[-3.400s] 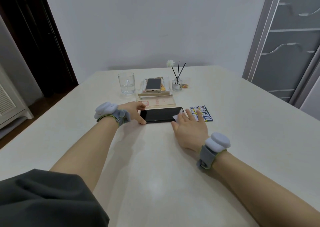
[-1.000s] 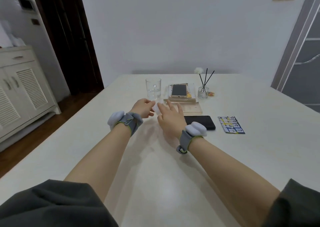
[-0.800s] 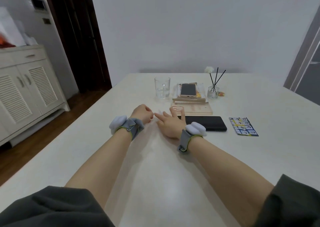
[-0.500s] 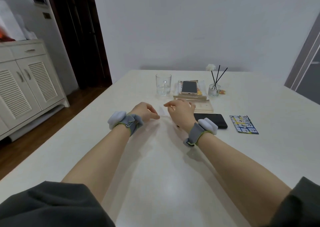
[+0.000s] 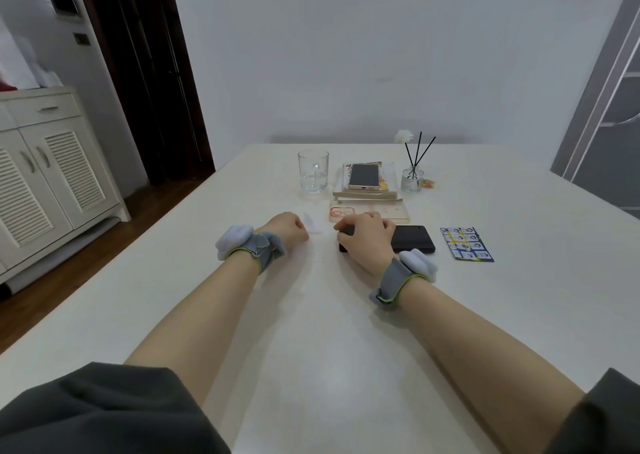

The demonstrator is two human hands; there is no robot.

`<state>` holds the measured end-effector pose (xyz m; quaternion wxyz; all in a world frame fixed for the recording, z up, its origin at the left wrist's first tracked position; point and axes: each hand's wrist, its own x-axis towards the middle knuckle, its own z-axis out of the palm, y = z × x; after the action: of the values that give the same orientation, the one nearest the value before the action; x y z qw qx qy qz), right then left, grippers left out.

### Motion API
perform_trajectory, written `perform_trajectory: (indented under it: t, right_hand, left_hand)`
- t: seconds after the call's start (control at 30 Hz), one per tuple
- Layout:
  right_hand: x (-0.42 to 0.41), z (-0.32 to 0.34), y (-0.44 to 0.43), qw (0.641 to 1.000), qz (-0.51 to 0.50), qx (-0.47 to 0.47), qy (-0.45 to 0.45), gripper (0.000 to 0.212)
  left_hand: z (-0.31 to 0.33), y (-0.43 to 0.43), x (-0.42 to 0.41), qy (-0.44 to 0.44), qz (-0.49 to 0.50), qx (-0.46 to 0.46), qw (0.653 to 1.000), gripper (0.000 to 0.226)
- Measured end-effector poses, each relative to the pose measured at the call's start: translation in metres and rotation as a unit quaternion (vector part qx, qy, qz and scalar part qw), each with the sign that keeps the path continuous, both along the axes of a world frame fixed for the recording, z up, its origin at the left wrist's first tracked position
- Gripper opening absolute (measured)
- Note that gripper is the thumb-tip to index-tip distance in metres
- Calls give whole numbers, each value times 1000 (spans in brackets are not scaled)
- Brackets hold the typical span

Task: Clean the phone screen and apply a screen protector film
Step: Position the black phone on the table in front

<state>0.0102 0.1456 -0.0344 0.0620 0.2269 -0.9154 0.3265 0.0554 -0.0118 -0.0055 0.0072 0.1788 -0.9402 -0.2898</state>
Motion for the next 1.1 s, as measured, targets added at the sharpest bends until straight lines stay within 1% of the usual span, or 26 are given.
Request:
perform_trajectory:
  t: [0.07, 0.1, 0.17, 0.23, 0.3, 0.37, 0.4, 0.47, 0.53, 0.63, 0.7, 0.73, 0.77, 0.83, 0.9, 1.0, 1.1]
  right_hand:
    - [1, 0, 1, 1000, 6, -24, -6, 29]
    - [1, 2, 1, 999, 9, -39, -15, 31]
    - [1, 7, 1, 996, 13, -72, -49, 36]
    - [1, 12, 3, 991, 18, -96, -94, 37]
    - [0, 17, 7, 976, 42, -147, -154, 35]
    - [1, 21, 13, 948, 63, -234, -207, 28]
    - [0, 22, 18, 937, 64, -268, -216, 24]
    - [-2, 25, 25, 924, 58, -302, -226, 18]
    - [-3, 26, 30, 910, 53, -330, -246, 16]
    - [-8, 28, 36, 879, 32, -384, -281, 15]
    - [-12, 30, 40, 868, 16, -407, -285, 12]
    - [-14, 30, 41, 874, 11, -403, -270, 9]
    - [-16, 30, 41, 892, 7, -382, -242, 7]
    - [-16, 28, 40, 941, 7, -293, -166, 6]
    - [-13, 26, 37, 970, 23, -209, -123, 3]
    - [-10, 21, 29, 989, 45, -111, -90, 3]
    - [-7, 17, 23, 997, 40, -25, -57, 4]
  left_hand:
    - [4, 5, -2, 22, -16, 101, 995, 9]
    - [7, 9, -2, 37, -20, 162, 986, 8]
    - [12, 16, -1, 57, -30, 264, 962, 16]
    - [17, 21, 0, 54, -46, 320, 945, 16]
    - [21, 26, 1, 48, -58, 342, 937, 15]
    - [22, 30, -1, 54, -57, 341, 937, 16]
    - [22, 33, -3, 59, -53, 338, 938, 16]
    - [20, 36, -5, 72, -45, 340, 937, 17]
    - [17, 36, -7, 83, -37, 350, 932, 16]
    - [12, 36, -14, 107, -14, 363, 925, 16]
    - [6, 32, -19, 139, 22, 313, 939, 19]
    - [2, 29, -22, 157, 40, 267, 950, 19]
    - [-2, 25, -23, 170, 53, 209, 962, 16]
    - [-8, 16, -23, 176, 66, 72, 979, 18]
    - [-13, 9, -20, 159, 68, -33, 984, 22]
    - [-18, 6, -15, 117, 52, -132, 983, 22]
    - [-20, 5, -13, 96, 26, -181, 978, 24]
